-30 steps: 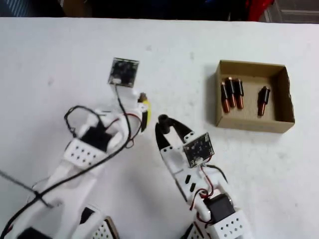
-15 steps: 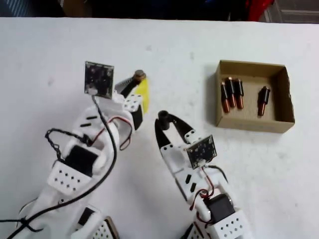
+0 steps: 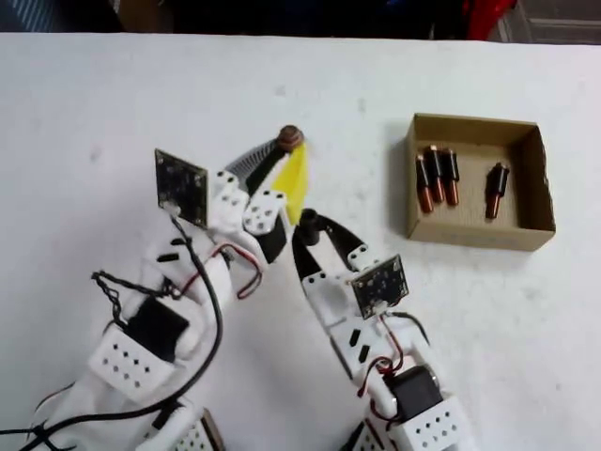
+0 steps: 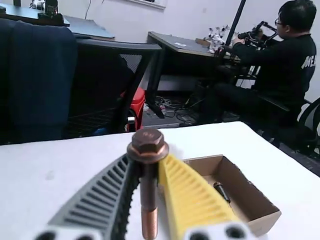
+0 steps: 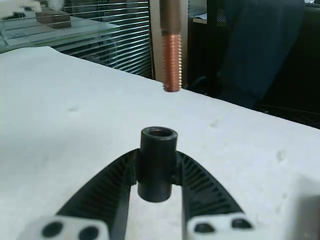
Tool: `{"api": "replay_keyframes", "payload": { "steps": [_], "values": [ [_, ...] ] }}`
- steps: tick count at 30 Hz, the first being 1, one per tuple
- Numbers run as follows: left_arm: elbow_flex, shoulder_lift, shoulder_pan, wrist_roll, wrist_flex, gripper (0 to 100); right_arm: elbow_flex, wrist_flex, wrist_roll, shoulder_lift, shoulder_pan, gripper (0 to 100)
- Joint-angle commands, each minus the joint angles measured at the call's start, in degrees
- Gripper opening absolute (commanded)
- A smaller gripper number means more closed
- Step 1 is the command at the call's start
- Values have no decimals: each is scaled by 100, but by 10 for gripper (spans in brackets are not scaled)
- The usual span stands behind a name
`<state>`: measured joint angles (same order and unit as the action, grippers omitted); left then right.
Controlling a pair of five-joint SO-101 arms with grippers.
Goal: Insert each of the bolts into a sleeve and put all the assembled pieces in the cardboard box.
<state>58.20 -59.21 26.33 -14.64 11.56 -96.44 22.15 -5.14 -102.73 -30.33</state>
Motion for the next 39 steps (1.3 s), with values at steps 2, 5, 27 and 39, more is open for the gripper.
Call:
{"api": "replay_keyframes", "payload": {
  "steps": [2,5,27,39],
  "values": [
    [-53,-224,92,44,-193,22,-35,-66,18,-31,4,17],
    [35,-233,154,44,-193,22,-35,-66,0,-31,4,17],
    [44,-321,365,44,229,22,-35,-57,-9,-31,13,17],
    [193,-998,356,18,659,22,-35,-57,-9,-31,13,17]
  ]
}}
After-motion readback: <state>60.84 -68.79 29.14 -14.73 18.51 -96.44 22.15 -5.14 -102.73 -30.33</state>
